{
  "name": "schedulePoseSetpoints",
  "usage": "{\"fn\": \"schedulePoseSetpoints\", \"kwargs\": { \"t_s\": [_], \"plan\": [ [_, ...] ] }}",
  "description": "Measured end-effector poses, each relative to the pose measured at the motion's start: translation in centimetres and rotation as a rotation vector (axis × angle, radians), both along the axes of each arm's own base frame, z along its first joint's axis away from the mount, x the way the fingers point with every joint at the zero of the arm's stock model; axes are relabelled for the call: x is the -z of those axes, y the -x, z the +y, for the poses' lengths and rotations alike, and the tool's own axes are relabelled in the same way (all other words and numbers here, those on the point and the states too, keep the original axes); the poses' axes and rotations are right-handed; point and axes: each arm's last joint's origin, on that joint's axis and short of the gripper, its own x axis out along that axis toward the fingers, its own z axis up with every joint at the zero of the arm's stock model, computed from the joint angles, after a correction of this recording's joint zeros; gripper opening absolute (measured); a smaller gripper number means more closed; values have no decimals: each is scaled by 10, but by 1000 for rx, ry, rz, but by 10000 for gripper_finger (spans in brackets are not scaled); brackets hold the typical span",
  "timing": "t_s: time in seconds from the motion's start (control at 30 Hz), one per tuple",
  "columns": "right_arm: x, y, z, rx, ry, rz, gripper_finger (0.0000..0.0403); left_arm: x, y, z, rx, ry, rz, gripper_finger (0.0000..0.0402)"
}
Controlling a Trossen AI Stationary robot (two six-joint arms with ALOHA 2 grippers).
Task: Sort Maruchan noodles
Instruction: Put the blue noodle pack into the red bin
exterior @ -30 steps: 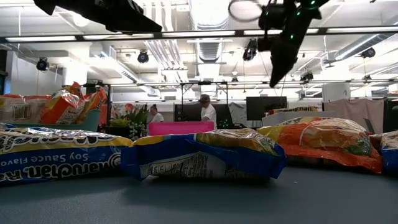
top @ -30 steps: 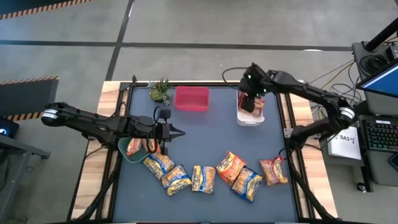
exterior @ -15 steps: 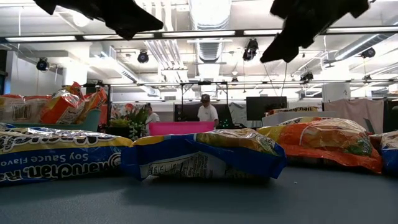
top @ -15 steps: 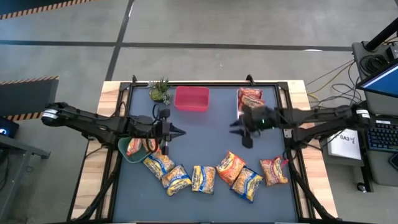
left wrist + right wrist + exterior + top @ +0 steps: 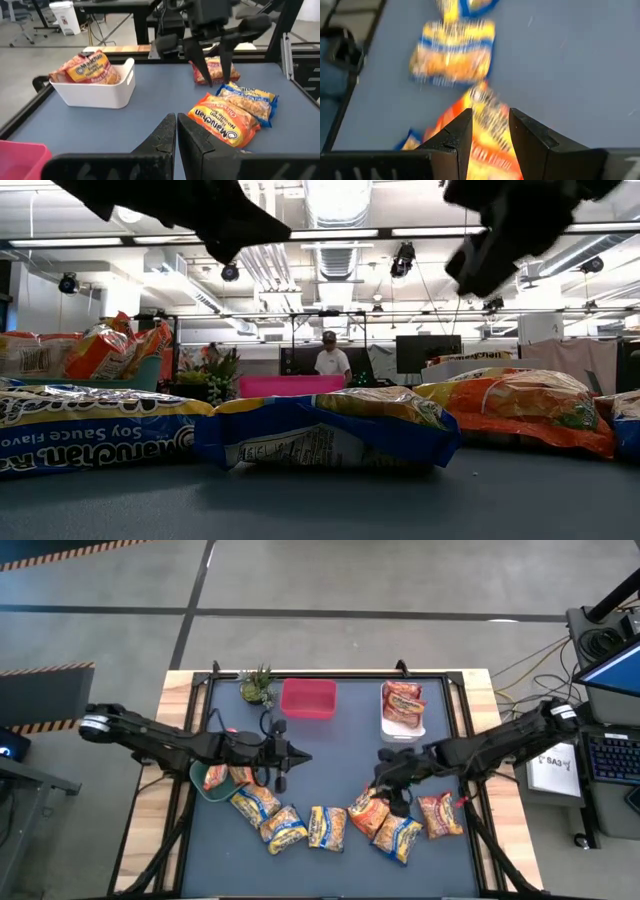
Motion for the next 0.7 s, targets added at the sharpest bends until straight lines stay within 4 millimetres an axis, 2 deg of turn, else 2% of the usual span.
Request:
{"fn": "schedulePoseSetpoints", "kwargs": {
  "t_s": [0.2, 0.4, 0.53, 0.7],
  "plan": [
    [25, 6, 13, -44, -89, 251, 116, -1, -6, -1, -5, 18, 5, 0],
    [32, 20, 23, -19, -211, 464, 116, -6, -8, -1, -5, 20, 2, 0],
    [34, 26, 36, -22, -247, 522, 116, -8, -8, -1, -4, 21, -5, 0],
    [45, 25, 55, -66, -246, 548, 114, -8, -8, -1, -5, 22, -3, 0]
  ]
}}
